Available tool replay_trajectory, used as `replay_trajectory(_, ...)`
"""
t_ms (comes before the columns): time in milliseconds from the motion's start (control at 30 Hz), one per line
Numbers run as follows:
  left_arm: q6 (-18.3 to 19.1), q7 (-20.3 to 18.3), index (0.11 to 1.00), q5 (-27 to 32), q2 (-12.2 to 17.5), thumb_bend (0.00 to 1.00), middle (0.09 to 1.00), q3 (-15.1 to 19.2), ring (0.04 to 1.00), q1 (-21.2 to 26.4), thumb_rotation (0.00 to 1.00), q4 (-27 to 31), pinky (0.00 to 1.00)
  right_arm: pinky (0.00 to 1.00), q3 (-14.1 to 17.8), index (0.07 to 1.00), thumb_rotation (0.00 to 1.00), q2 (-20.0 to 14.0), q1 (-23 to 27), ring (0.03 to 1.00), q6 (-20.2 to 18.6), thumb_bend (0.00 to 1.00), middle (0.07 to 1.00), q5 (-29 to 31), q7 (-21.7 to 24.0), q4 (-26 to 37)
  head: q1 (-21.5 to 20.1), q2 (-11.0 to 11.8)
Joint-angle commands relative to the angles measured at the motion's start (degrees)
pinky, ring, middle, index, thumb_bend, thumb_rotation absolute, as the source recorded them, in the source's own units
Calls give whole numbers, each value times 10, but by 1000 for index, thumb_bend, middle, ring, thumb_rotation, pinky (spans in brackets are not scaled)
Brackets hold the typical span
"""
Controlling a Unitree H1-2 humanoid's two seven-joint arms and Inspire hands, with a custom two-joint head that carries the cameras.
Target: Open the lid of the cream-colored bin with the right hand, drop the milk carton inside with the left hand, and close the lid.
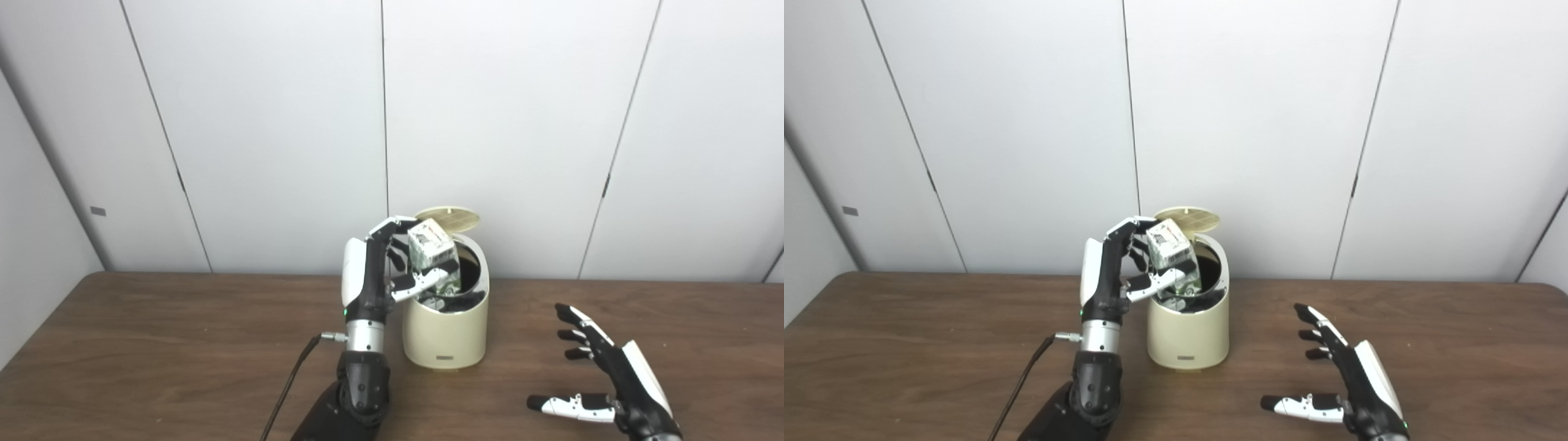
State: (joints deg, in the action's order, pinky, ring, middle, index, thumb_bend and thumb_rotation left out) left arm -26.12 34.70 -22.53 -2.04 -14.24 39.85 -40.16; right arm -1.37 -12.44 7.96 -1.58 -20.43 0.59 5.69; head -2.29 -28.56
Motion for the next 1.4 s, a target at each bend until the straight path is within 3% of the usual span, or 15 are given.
replay_trajectory(0,-2,-19,665,-12,-8,880,599,-3,534,9,165,6,426,702,2,888,160,-3,19,812,15,796,887,0,-8,19,1,-2)
replay_trajectory(733,0,-31,644,-22,-4,845,591,18,510,-16,134,45,396,700,-2,884,105,-6,22,804,11,786,887,5,1,26,12,-3)
replay_trajectory(900,-6,-43,616,-5,-4,813,564,27,465,-27,91,74,352,703,-3,887,107,-6,21,809,5,779,891,3,4,30,14,-2)
replay_trajectory(1033,7,-114,611,41,7,742,561,36,458,-45,80,136,321,693,-3,887,99,-7,22,804,8,780,887,-1,2,27,16,-1)
replay_trajectory(1167,54,-236,683,148,33,718,654,49,584,-55,108,213,461,698,-1,886,88,-8,24,804,13,785,886,3,1,21,17,0)
replay_trajectory(1367,83,-340,747,232,66,744,730,73,694,-57,127,267,606,713,1,888,87,-12,23,813,13,775,896,13,7,21,21,0)
